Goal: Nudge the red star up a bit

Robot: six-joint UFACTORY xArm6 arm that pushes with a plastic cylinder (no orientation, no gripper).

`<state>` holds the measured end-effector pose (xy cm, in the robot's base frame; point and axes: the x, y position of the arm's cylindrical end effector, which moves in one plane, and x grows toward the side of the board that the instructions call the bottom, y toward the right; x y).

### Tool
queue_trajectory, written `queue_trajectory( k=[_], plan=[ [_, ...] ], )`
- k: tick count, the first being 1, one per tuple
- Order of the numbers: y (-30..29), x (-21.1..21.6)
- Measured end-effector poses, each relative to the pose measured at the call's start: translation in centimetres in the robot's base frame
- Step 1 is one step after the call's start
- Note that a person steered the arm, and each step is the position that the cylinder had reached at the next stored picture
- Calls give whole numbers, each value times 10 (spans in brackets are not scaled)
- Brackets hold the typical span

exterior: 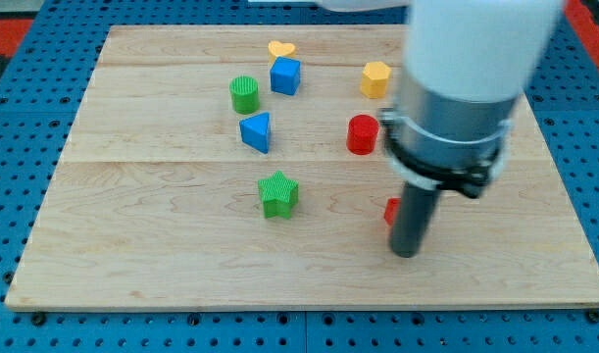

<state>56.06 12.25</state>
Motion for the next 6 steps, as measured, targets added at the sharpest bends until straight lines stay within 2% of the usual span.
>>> queue_trajectory(
  k=[1,2,3,4,5,6],
  plan=[
    [7,-47],
    [20,-69],
    [-25,-34],
    [-37,-60],
    [26,-79],
    [26,-44]
  ],
)
